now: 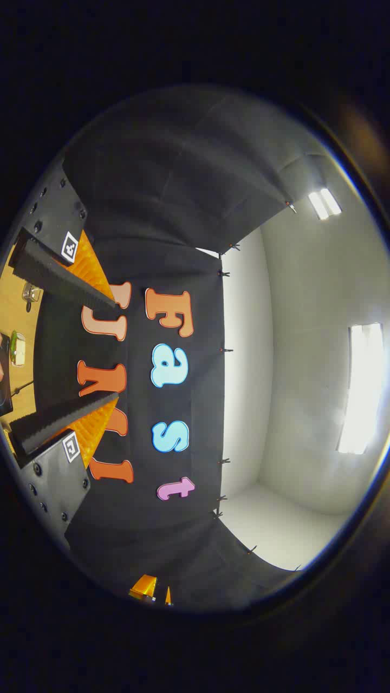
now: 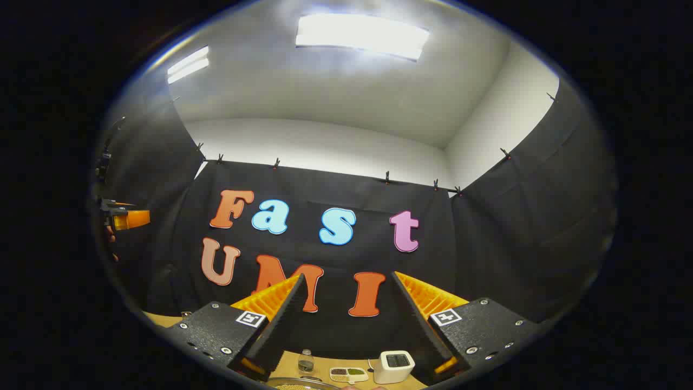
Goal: First push the handle of the pot to place it horizontally, then grasp the pot with both hands and set it on the induction cooktop.
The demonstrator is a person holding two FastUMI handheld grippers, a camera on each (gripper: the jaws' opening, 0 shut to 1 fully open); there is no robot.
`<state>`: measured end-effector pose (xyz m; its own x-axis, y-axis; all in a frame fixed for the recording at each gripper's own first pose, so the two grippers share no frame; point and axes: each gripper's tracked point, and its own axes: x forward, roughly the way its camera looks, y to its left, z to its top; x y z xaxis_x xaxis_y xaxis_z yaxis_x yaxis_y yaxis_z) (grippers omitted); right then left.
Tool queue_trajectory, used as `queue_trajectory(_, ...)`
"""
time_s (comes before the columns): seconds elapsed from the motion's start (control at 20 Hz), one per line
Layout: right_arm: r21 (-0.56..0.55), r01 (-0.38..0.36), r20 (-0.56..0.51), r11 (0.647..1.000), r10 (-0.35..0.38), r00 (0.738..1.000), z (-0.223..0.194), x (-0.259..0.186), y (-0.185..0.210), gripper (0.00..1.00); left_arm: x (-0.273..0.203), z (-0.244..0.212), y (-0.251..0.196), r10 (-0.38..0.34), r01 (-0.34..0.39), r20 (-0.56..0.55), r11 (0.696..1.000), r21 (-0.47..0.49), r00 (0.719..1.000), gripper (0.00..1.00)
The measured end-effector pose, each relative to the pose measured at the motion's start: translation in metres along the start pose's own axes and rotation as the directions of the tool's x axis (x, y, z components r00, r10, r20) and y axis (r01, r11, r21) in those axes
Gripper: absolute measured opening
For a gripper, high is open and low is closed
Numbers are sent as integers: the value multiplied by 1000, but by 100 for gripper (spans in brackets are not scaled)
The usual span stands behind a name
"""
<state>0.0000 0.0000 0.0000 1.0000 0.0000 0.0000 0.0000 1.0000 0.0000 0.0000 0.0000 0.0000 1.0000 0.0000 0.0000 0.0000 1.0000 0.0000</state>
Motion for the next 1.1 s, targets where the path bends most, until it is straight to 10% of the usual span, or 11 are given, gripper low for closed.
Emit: queue_trajectory(1.1,-1,-45,-4,999,45,999,-19,-2,8,95,0,-28,-2,-11,13,-63,1000,22,998,97)
